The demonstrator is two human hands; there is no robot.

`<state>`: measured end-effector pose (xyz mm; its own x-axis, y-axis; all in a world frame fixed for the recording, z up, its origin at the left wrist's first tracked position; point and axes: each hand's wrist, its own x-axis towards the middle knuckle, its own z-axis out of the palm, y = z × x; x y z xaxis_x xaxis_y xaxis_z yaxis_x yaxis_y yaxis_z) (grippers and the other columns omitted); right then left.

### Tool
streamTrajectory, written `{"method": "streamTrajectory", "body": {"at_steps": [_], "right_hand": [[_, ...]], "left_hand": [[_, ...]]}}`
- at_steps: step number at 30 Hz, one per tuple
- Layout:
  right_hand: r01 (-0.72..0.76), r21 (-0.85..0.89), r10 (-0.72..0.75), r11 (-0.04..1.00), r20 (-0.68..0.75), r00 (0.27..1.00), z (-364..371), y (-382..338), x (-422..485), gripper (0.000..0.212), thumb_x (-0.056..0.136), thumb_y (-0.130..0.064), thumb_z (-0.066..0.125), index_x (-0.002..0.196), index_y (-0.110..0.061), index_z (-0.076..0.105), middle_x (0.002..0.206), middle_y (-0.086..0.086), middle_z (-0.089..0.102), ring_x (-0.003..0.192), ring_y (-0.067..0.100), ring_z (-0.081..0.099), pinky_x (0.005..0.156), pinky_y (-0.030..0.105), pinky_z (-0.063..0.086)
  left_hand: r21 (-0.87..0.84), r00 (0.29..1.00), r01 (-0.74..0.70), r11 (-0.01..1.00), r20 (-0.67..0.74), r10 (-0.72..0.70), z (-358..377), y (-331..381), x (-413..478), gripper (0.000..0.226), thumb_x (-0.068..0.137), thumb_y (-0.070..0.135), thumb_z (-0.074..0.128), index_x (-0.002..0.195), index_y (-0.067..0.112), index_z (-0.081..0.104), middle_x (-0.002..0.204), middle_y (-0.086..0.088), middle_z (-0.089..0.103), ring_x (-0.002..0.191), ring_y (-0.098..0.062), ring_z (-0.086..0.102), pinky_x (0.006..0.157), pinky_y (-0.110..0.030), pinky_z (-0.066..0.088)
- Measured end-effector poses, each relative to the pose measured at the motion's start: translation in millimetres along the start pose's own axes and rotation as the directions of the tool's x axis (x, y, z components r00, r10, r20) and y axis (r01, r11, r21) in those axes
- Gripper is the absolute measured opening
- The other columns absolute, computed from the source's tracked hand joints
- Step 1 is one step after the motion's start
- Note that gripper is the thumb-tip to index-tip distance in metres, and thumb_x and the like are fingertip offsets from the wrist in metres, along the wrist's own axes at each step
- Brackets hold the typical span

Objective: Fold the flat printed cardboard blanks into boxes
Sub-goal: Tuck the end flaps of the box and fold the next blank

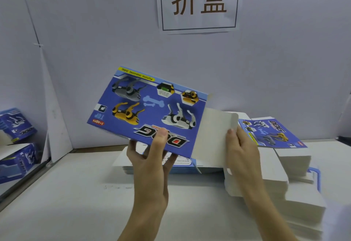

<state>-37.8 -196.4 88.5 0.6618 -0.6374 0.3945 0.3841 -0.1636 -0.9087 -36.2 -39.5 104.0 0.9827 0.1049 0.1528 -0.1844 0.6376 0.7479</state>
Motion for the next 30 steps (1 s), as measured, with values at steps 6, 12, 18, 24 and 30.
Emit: {"method": "streamTrajectory", "body": {"at_steps": [6, 12, 18, 24, 30], "right_hand": [[-0.521, 0.501, 0.207, 0.691, 0.554, 0.806, -7.9, -26.2, -7.3, 0.053, 0.086, 0.004, 0.068, 0.112, -0.037, 0.049, 0.096, -0.057, 0.05, 0.091, -0.031, 0.05, 0.076, -0.004, 0.041], [-0.6, 0.664, 0.112, 0.446, 0.624, 0.773, 0.3, -18.9, -12.3, 0.041, 0.082, -0.047, 0.053, 0.102, -0.021, 0.078, 0.112, 0.004, 0.072, 0.103, 0.021, 0.069, 0.09, 0.036, 0.053], [-0.48, 0.658, 0.218, 0.58, 0.443, 0.87, 5.6, -19.1, -11.6, 0.025, 0.087, -0.038, 0.055, 0.101, -0.025, 0.072, 0.098, 0.004, 0.075, 0.08, 0.021, 0.074, 0.056, 0.032, 0.058], [-0.392, 0.615, 0.267, 0.685, 0.288, 0.92, 8.2, -14.7, -10.9, 0.01, 0.095, -0.031, 0.056, 0.094, -0.027, 0.065, 0.078, -0.006, 0.076, 0.066, 0.01, 0.073, 0.046, 0.025, 0.054], [-0.372, 0.55, 0.217, 0.747, 0.328, 0.92, 18.5, -6.1, -14.6, 0.018, 0.097, -0.035, 0.05, 0.099, -0.028, 0.067, 0.088, -0.007, 0.076, 0.075, 0.007, 0.072, 0.056, 0.026, 0.057]], "left_hand": [[-0.116, 0.974, 0.21, 0.971, 0.104, -0.199, -14.1, 5.2, 14.1, 0.046, 0.066, 0.041, 0.07, 0.107, 0.019, 0.068, 0.093, -0.007, 0.069, 0.077, -0.018, 0.067, 0.062, -0.032, 0.058], [-0.137, 0.964, 0.25, 0.958, 0.128, -0.233, -9.8, -10.5, 9.4, 0.044, 0.062, 0.039, 0.073, 0.102, 0.021, 0.072, 0.095, -0.008, 0.07, 0.082, -0.022, 0.067, 0.066, -0.034, 0.06], [-0.102, 0.971, 0.239, 0.966, 0.039, -0.237, -5.8, -15.7, 2.4, 0.079, 0.058, 0.038, 0.076, 0.131, 0.018, 0.053, 0.098, -0.01, 0.071, 0.077, -0.019, 0.07, 0.055, -0.029, 0.057], [-0.085, 0.977, 0.199, 0.976, 0.093, -0.191, -10.0, -3.2, 7.4, 0.07, 0.065, 0.037, 0.082, 0.127, 0.021, 0.055, 0.108, -0.012, 0.071, 0.086, -0.022, 0.071, 0.058, -0.031, 0.057], [-0.088, 0.923, 0.272, 0.958, 0.305, -0.234, -14.1, 4.6, 10.4, 0.07, 0.071, 0.033, 0.081, 0.133, 0.021, 0.05, 0.119, -0.015, 0.066, 0.097, -0.029, 0.069, 0.072, -0.051, 0.058]]}}
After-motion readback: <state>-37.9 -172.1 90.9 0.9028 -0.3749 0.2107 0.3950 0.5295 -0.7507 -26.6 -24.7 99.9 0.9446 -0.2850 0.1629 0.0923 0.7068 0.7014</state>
